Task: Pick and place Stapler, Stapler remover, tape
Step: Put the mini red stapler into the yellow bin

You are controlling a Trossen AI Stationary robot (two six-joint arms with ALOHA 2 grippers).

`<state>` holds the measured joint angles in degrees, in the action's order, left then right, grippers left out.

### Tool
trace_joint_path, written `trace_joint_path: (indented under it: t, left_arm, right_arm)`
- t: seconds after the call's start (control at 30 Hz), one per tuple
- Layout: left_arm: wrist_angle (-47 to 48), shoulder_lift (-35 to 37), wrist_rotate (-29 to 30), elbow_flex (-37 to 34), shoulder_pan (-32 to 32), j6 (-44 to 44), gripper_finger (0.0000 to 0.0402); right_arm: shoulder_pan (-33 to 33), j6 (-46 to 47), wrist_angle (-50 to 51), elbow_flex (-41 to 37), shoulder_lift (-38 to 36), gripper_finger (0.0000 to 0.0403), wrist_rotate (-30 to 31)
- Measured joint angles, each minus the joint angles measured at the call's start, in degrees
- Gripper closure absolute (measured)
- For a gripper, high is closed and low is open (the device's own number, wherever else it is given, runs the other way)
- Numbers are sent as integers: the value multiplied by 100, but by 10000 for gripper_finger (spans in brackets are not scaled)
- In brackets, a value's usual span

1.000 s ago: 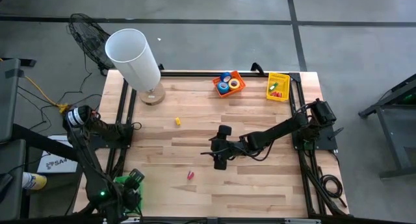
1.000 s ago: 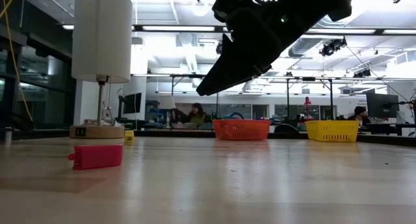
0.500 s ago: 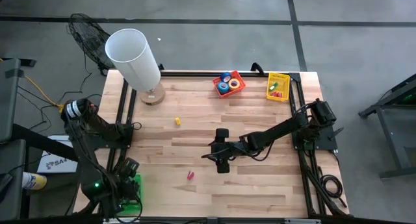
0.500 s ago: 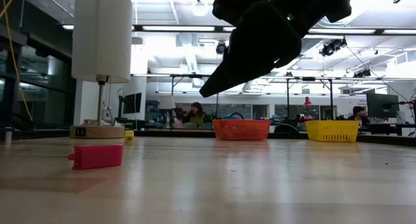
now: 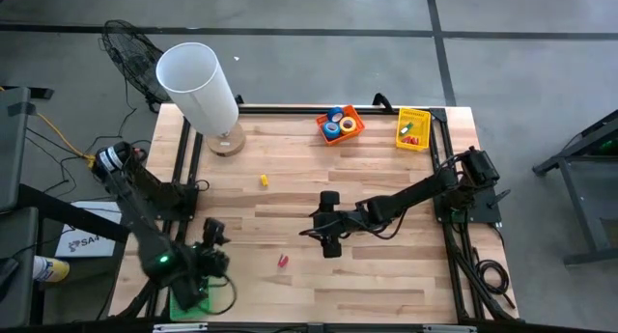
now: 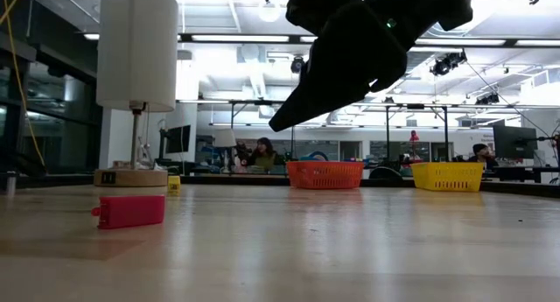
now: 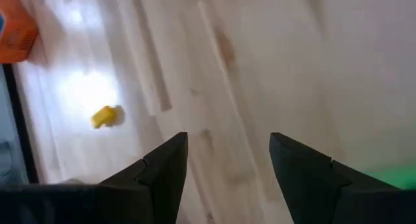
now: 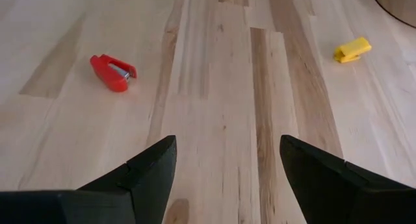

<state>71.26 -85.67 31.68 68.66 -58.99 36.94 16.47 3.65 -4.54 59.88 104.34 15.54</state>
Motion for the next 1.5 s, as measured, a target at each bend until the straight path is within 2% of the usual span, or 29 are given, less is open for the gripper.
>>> trace_joint_path:
  t: [0.2,0.43,0.7,0.9,1.0,1.1,1.33,1.5]
  left_arm:
    - [-498,0,43,0,842,-699,190]
    - [-1390,-5,440,0,1617,-1010,190]
    - [-1538,-317,39,0,2247,-1457,190]
    - [-1531,-470,-68,-8,2519,-1465,190]
    - [-1544,-466,-129,-140,2527,-1387,190]
    - [-1537,-452,-140,-375,2504,-1130,190]
    - [-2030,-446,-185,-854,2612,-728,190]
    - [-2672,-446,-240,-933,2614,-533,190]
  right_arm:
    - [1,-253,31,0,1,137,-190]
    - [-2,-83,996,0,1,137,348]
    - [-34,196,2100,-2,-1,137,812]
    - [-159,-5,2191,-8,-1,137,668]
    - [-254,-132,2056,-280,-108,137,436]
    - [-390,-107,1719,-895,-485,137,342]
    - [-484,93,-204,-2626,-1922,137,145]
    - [-401,192,-1139,-3480,-2685,137,80]
